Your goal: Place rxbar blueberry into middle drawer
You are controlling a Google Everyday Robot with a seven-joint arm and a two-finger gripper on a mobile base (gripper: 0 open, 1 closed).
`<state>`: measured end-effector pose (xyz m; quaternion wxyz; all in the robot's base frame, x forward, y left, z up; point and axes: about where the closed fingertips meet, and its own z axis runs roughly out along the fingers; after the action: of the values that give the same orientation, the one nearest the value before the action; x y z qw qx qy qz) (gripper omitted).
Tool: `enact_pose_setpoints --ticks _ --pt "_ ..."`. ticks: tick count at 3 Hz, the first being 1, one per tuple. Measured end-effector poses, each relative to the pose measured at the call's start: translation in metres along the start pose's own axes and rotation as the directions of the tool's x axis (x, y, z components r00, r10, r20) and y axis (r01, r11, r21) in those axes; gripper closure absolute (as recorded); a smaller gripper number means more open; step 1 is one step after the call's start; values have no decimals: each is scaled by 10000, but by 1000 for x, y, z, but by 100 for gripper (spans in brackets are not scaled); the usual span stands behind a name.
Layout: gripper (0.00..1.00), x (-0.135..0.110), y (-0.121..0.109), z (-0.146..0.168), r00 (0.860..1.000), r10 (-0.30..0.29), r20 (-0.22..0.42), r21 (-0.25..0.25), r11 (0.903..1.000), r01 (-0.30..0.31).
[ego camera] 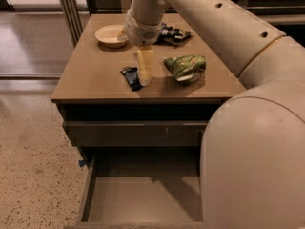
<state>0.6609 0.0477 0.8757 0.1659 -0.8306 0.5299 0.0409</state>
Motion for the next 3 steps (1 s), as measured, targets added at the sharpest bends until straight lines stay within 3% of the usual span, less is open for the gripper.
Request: enact_pose_setpoints --ticks 2,3 --pt "0 -8 3 51 9998 159 106 -692 9975 -152" --pt "0 -8 3 51 9998 159 106 -692 9975 -152"
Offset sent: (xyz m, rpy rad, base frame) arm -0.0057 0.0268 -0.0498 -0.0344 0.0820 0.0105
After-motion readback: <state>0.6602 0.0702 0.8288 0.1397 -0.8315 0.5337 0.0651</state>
